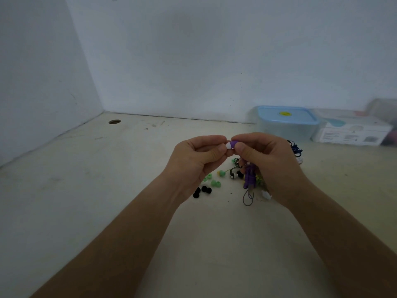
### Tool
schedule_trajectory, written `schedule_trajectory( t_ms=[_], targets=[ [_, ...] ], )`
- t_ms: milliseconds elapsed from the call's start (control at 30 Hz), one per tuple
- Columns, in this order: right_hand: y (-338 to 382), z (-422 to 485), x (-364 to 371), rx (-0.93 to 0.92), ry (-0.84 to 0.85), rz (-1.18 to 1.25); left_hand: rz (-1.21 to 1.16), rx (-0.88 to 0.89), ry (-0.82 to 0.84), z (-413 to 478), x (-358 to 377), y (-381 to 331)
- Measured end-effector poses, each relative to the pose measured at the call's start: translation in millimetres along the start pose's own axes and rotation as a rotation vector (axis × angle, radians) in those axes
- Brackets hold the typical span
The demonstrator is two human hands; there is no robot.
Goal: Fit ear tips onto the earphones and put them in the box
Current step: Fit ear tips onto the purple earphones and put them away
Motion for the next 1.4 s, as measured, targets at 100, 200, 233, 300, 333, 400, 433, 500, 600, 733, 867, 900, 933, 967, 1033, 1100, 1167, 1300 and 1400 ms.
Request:
schedule_trajectory(
  t_ms=[100, 200, 233, 300, 333, 400, 433, 500, 600, 733, 867, 900, 933, 967, 1033, 1100, 1167, 1300, 1400],
  targets=[
    [-0.4, -0.1, -0.1, 0.006, 0.013, 0.0, -0.002, -0.001, 0.005, -0.3, 0.5, 0.0],
    [7.1, -1.6, -2.5, -0.063, -0.026, -0.096, 0.01, 0.008, -0.004, -0.7, 0.5, -0.6],
    [10.3, -2.2, -2.7, -0.096, -0.042, -0.143, 0.02, 0.011, -0.009, -0.6, -0.1, -0.5],
    [14.1, -2.9, -1.2, -0.135, -0.056, -0.212, 0.039, 0.014, -0.016, -0.7, -1.4, -0.4],
    [13.9, -2.9, -0.8, -0.133, -0.056, -0.219, 0.043, 0.011, -0.018, -0.7, -1.9, -0.1],
    [8.9, -1.6, -0.8, -0.082, -0.047, -0.158, 0.031, 0.001, -0.02, -1.1, -2.6, 0.4],
    [4.2, -0.8, -1.3, -0.036, -0.036, -0.099, 0.021, -0.003, -0.017, -1.1, -2.1, 1.0],
    [-4.2, 0.0, 0.0, 0.052, -0.003, 0.013, 0.01, -0.004, -0.008, -1.1, -0.8, 0.9],
    [-8.7, 0.7, 1.1, 0.086, 0.02, 0.043, 0.015, -0.001, -0.005, -0.8, -0.7, 0.5],
    [-2.8, -0.1, -1.0, 0.035, -0.014, 0.015, 0.011, -0.004, 0.008, -0.3, 0.4, -0.1],
    [2.1, -0.8, -2.8, -0.001, -0.036, -0.034, 0.016, -0.004, 0.016, -0.6, 1.1, -0.3],
    [2.0, -0.9, -2.5, 0.0, -0.032, -0.032, 0.017, -0.004, 0.015, -0.5, 1.0, -0.1],
    [1.4, -1.1, -1.9, 0.006, -0.026, -0.025, 0.014, -0.005, 0.015, -0.5, 0.8, 0.3],
    [0.5, -1.2, -1.4, 0.014, -0.022, -0.014, 0.011, -0.005, 0.017, -0.2, 0.8, 0.5],
    [-1.7, -1.0, -0.6, 0.033, -0.019, 0.014, 0.006, -0.003, 0.018, 0.0, 0.6, 0.6],
    [-2.5, -0.8, -1.0, 0.04, -0.022, 0.022, -0.002, 0.007, 0.02, 0.1, 0.7, 0.0],
    [-1.4, -1.1, -1.4, 0.035, -0.025, 0.01, -0.001, 0.034, 0.029, 0.0, 1.8, -1.6],
    [2.9, -2.8, -3.1, 0.015, -0.057, 0.003, 0.056, 0.088, 0.02, -1.0, 2.3, -4.5],
    [7.9, -3.9, -3.6, -0.022, -0.078, -0.032, 0.07, 0.093, 0.007, -0.8, 2.4, -4.3]
  ],
)
Point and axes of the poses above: each hand's wrist, its own z-axis towards the middle knuckle, its own x-axis out of the palm, y = z × x, the point moved 9 cm from there along z, towards the middle knuckle, and after that the axes turned 9 degrees about -z, right-handed, at the moved point
